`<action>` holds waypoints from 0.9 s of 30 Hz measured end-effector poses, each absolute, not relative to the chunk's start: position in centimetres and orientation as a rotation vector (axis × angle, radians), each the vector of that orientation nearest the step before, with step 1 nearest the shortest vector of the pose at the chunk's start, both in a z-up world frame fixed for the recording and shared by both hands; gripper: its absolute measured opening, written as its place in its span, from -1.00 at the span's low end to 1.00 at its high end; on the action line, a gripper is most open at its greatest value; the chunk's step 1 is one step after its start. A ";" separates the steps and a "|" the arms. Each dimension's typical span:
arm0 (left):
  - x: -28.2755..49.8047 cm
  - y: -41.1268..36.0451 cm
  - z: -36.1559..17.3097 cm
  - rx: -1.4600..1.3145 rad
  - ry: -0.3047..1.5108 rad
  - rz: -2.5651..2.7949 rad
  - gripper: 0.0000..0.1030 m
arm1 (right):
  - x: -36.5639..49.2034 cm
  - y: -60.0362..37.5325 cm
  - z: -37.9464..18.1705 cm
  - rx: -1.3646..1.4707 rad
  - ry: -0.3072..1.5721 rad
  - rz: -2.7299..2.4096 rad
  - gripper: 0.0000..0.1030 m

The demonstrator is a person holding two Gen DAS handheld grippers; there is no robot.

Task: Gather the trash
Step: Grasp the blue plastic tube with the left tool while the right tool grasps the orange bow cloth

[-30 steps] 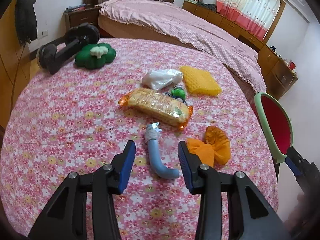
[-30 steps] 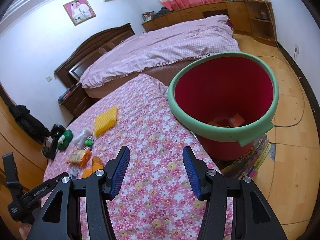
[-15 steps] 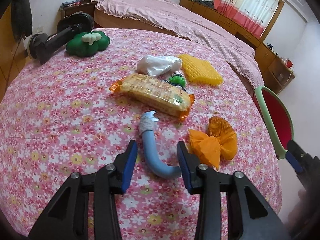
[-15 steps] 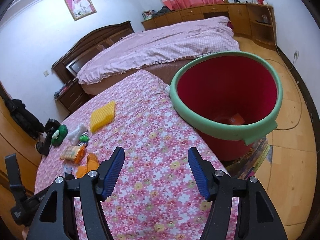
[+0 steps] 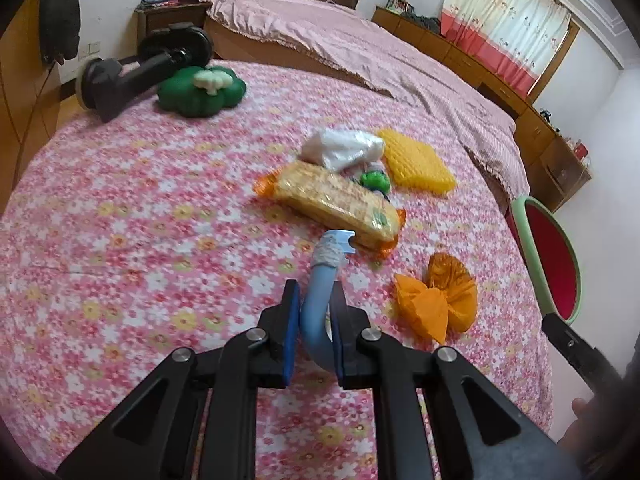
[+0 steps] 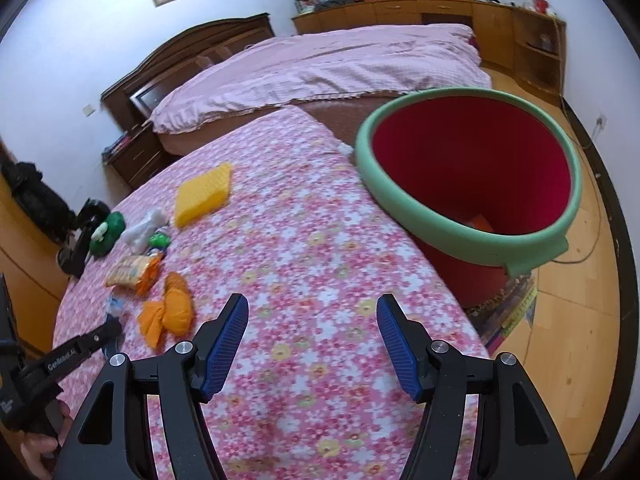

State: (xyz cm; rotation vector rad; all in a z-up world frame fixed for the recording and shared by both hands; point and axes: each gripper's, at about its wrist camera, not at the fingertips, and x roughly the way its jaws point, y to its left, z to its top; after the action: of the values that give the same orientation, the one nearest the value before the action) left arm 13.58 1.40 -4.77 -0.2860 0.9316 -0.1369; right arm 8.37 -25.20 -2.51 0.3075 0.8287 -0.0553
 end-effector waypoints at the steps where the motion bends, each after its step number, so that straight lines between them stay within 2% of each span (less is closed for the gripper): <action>1: 13.4 1.8 -4.4 -0.289 0.920 -0.130 -0.73 | 8.4 -24.8 -2.4 0.297 0.829 -0.044 0.32; 10: 11.7 5.9 -2.7 -0.287 0.834 -0.025 -0.73 | 10.4 -19.9 -2.6 0.216 0.852 0.091 0.32; 27: 10.8 8.3 -4.1 -0.350 0.848 -0.008 -0.73 | 14.0 -15.0 -6.1 0.204 0.891 0.210 0.32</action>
State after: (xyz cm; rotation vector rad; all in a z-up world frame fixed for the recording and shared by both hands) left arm 10.79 8.31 -4.12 -0.3497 0.8480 -0.0079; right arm 14.00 -15.00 -6.08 0.2045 0.8908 0.2100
